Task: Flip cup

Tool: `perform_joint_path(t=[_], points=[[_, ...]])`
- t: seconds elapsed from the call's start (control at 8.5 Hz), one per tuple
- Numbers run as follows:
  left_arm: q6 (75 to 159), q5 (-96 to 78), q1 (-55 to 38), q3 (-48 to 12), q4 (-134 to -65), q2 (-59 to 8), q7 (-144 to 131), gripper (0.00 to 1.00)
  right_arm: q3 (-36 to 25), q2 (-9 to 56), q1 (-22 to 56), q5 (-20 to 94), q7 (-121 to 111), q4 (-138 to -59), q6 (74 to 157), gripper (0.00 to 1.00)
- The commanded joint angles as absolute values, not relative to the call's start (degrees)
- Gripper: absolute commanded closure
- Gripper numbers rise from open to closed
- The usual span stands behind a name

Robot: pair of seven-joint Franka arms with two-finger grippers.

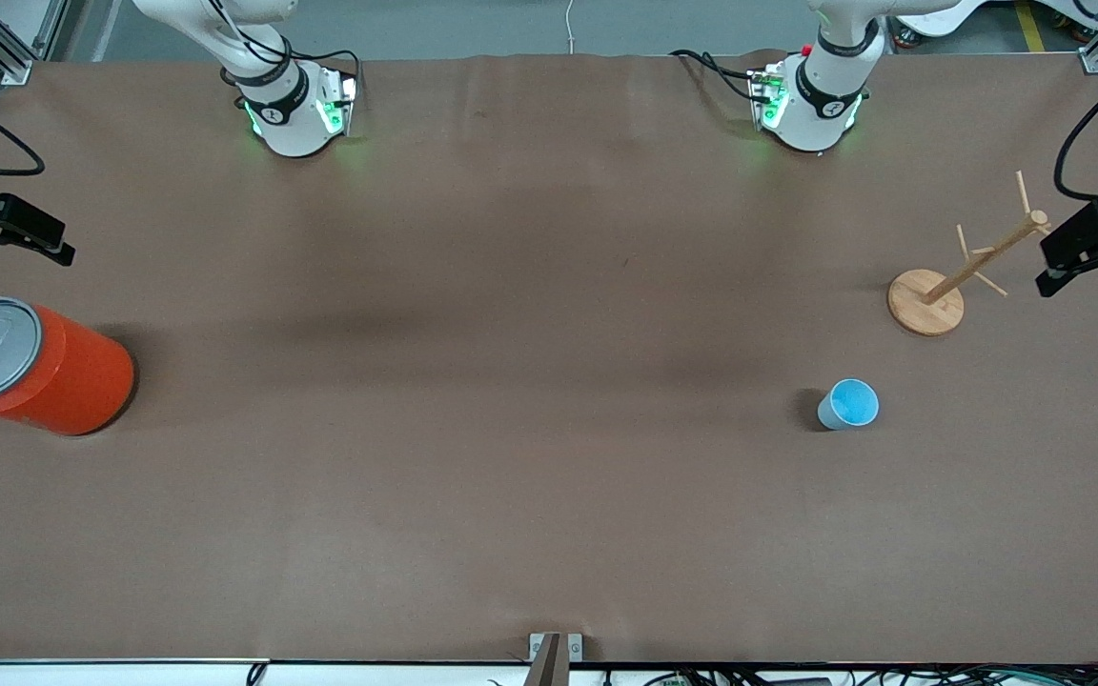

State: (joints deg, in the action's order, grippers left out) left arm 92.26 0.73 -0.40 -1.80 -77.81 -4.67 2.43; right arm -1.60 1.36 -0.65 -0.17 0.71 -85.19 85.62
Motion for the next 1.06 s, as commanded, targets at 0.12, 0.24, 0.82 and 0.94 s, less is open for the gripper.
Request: perform_joint_path(t=[0.12, 0.24, 0.82, 0.94], points=[[92.73, 0.7, -2.9, -0.79, -86.47, 2.62, 0.53, 0.0, -1.41, 0.97, -1.14, 0.09, 0.09, -85.34, 85.78, 0.0], [92.55, 0.7, -2.99, -0.88, -87.27, 3.59, -0.69, 0.0, -1.41, 0.97, -1.14, 0.09, 0.09, -85.34, 85.69, 0.0], [89.21, 0.88, -2.37, -1.05, -87.19, 2.91, 1.23, 0.0, -1.41, 0.97, -1.23, 0.09, -0.26, -85.34, 85.78, 0.0], [89.12, 0.88, -2.63, -1.23, -87.1, 2.81, 0.8, 0.0, -1.41, 1.05, -1.23, 0.09, -0.26, -85.34, 85.78, 0.0]])
